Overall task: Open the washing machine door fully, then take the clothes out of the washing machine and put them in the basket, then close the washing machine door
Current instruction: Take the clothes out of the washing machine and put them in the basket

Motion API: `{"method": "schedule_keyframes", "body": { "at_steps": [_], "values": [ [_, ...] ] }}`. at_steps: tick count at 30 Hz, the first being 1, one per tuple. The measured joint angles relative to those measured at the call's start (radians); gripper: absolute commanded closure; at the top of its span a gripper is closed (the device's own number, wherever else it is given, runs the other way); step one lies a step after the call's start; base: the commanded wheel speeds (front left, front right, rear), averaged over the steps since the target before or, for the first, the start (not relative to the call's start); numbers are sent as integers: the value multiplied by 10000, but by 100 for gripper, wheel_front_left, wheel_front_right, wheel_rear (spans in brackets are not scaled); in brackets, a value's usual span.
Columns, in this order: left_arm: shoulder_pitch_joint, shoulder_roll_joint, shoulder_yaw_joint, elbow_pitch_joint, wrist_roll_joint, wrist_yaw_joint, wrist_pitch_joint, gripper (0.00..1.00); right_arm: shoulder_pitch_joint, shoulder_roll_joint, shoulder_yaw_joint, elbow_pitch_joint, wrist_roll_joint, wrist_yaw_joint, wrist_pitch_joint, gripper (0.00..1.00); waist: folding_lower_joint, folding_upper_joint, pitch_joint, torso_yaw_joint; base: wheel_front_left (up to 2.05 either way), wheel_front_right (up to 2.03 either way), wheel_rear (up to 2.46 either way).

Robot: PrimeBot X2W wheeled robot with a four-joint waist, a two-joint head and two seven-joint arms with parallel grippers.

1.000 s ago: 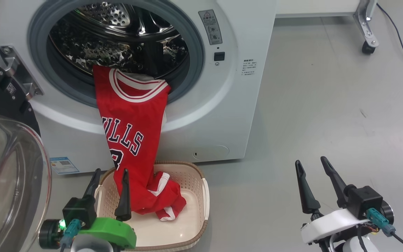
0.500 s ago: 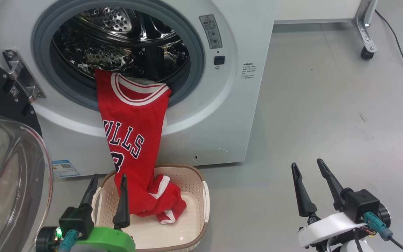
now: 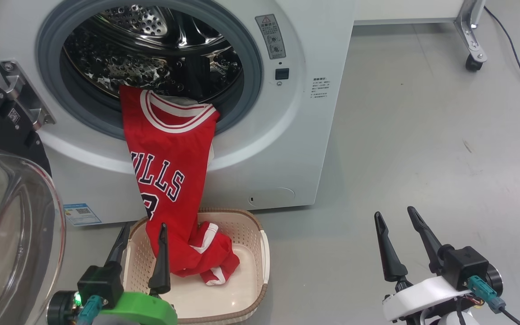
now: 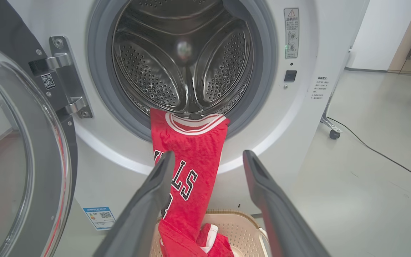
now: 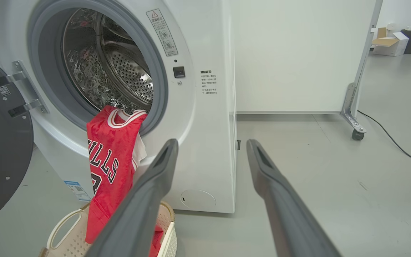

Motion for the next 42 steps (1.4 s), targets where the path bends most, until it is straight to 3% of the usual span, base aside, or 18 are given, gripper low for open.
{"method": "schedule_keyframes", "body": {
  "at_steps": [16, 29, 42],
  "values": [
    [-318, 0, -422, 627, -192, 27, 1051, 0, -247, -4, 418, -393, -21, 56, 0, 0, 0, 0, 955, -193, 0, 0, 0],
    [-2297, -23, -539, 2224, -738, -67, 2343, 0, -1175, -13, 773, -779, 17, 205, 0, 0, 0, 0, 2311, -695, 0, 0, 0],
    [-4915, 153, 153, 3864, -786, 0, 3643, 0, -2362, -27, 1444, -1126, 771, 320, 0, 0, 0, 0, 4028, -1700, 0, 0, 0]
  ]
}}
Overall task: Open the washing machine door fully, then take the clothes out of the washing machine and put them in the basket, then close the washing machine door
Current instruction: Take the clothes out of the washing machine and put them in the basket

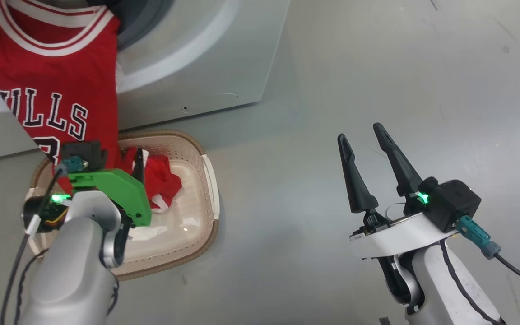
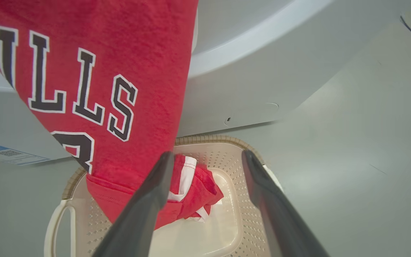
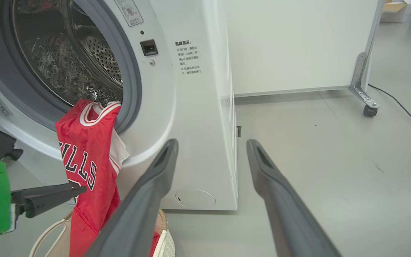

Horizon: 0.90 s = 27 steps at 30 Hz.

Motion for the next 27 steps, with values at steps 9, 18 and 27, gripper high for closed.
{"method": "schedule_keyframes", "body": {
  "at_steps": [9, 18, 27],
  "values": [
    [-1135, 754, 732, 836, 92, 81, 449, 0, -621, -2, 251, -88, 487, 2, 0, 0, 0, 0, 969, -768, 0, 0, 0],
    [-2078, 1308, 1271, 1513, 155, 100, 533, 0, -990, -2, 441, -121, 786, 50, 0, 0, 0, 0, 1746, -1448, 0, 0, 0],
    [-2763, 1645, 1764, 2127, 619, 173, 291, 0, -1332, 2, 483, -121, 991, 42, 0, 0, 1, 0, 2271, -1851, 0, 0, 0]
  ]
}}
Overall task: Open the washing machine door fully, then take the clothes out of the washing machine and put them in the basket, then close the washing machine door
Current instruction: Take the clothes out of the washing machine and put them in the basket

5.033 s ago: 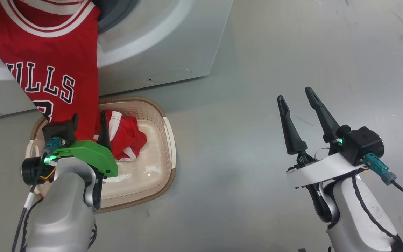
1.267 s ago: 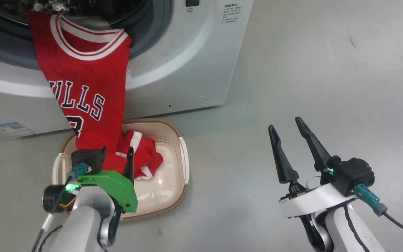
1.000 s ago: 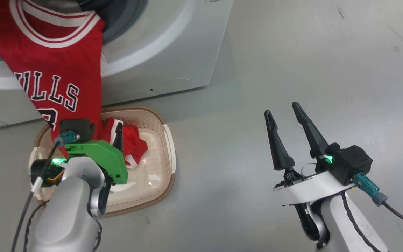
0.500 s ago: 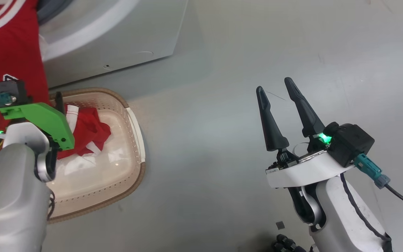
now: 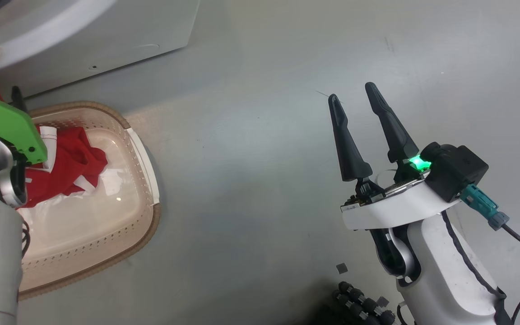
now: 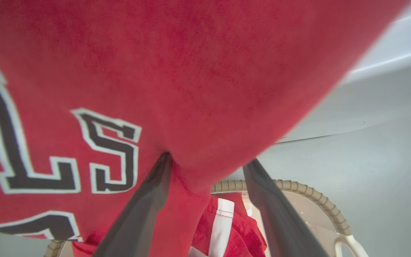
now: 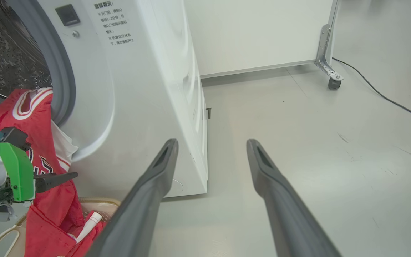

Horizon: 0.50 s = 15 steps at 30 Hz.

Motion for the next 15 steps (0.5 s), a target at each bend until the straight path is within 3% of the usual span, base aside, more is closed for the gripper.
{"method": "schedule_keyframes", "body": {
  "at_steps": [3, 4, 5, 6, 15],
  "values": [
    [-152, 38, 431, 301, 140, 0, -209, 0, -33, 2, -4, 2, 27, -2, 0, 0, 0, 0, 98, -52, 0, 0, 0],
    [-170, 46, 554, 407, 176, 0, -282, 37, -35, 2, -4, 8, 27, -2, 0, 0, 0, 0, 116, -61, 0, 0, 0],
    [-187, 50, 644, 500, 215, 0, -313, 64, -44, 2, -2, 15, 29, -2, 0, 0, 0, 0, 128, -64, 0, 0, 0],
    [-210, 44, 725, 581, 251, 0, -387, 100, -55, 2, 0, 19, 33, -2, 0, 0, 0, 0, 135, -62, 0, 0, 0],
    [-352, -422, 1174, 1022, 326, 0, -1174, 100, -234, 2, -10, 213, 17, -12, 0, 0, 0, 0, 85, 70, 0, 0, 0]
  ]
}}
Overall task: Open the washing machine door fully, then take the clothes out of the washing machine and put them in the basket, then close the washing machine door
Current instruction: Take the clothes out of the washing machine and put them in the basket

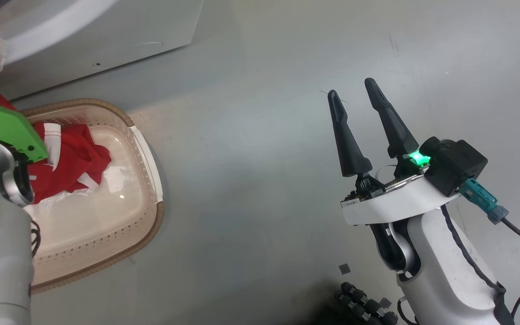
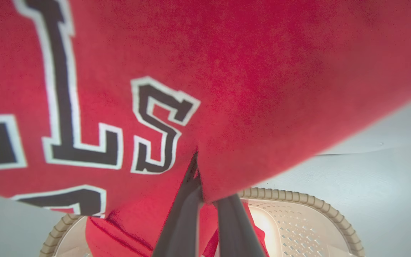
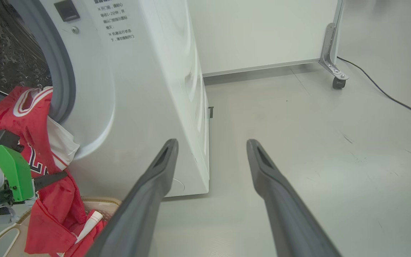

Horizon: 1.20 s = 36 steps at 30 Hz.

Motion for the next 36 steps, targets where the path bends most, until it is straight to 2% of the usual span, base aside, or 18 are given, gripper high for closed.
{"method": "schedule_keyframes", "body": {
  "at_steps": [14, 21, 28, 36],
  "values": [
    [86, -1275, -370, -107, -25, -6, -1862, 100, 2, -6, -370, 370, -648, -73, 0, 0, 0, 0, -348, 692, 0, 0, 0],
    [674, -1331, -669, -370, -23, -353, -2897, 100, 61, -10, -497, 662, -894, -33, 0, 0, 0, 0, -744, 1072, 0, 0, 0],
    [1402, -1436, -825, -786, -35, -619, -3101, 100, 313, -17, -642, 880, -1172, 25, 0, 0, 0, 0, -1249, 1434, 0, 0, 0],
    [1907, -1513, -949, -1647, -111, -719, -3120, 100, 633, -65, -775, 1022, -1356, 29, 0, 0, 0, 0, -1786, 1808, 0, 0, 0]
  ]
}}
